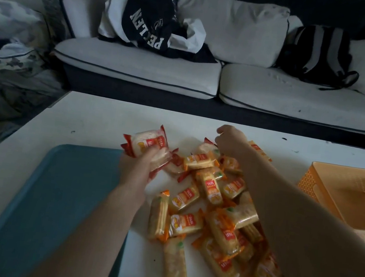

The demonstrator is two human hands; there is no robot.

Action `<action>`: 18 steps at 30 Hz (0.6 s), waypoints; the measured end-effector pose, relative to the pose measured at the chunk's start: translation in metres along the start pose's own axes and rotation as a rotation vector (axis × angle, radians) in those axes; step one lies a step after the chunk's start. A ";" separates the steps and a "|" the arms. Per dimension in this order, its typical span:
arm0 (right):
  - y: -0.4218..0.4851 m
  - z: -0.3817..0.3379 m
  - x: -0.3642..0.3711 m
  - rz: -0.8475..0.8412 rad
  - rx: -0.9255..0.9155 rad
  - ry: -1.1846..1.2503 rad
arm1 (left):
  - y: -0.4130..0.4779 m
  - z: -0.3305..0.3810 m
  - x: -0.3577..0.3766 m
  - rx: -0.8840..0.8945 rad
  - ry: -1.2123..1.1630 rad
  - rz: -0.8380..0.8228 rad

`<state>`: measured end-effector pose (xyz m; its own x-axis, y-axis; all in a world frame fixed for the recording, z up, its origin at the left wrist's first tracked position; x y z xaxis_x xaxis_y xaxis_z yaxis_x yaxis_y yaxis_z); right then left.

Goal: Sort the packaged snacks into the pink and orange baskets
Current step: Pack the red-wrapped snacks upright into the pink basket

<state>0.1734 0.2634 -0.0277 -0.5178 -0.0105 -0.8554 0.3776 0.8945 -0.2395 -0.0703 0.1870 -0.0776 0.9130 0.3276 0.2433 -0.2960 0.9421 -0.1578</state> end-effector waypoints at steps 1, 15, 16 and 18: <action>0.007 -0.001 0.008 -0.040 0.003 -0.088 | 0.005 -0.002 -0.003 0.003 0.014 0.014; 0.019 -0.010 0.047 -0.308 -0.075 -0.057 | 0.038 -0.023 0.052 -0.125 0.411 -0.325; 0.016 -0.010 0.048 -0.303 -0.074 -0.026 | 0.038 -0.021 0.054 -0.130 0.398 -0.315; 0.007 -0.011 0.045 -0.281 -0.070 0.058 | 0.042 -0.022 0.052 -0.150 0.343 -0.285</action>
<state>0.1443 0.2744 -0.0626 -0.6386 -0.2387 -0.7316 0.1602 0.8886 -0.4297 -0.0294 0.2417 -0.0928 0.9995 -0.0091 -0.0291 0.0008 0.9620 -0.2730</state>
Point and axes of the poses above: each hand's wrist, its own y-axis towards the middle knuckle, its own x-axis out of the palm, z = x × y, the point moved 5 cm from there along y, towards the middle knuckle, and after that the axes turned 11 degrees about x, right-handed, at the moved point
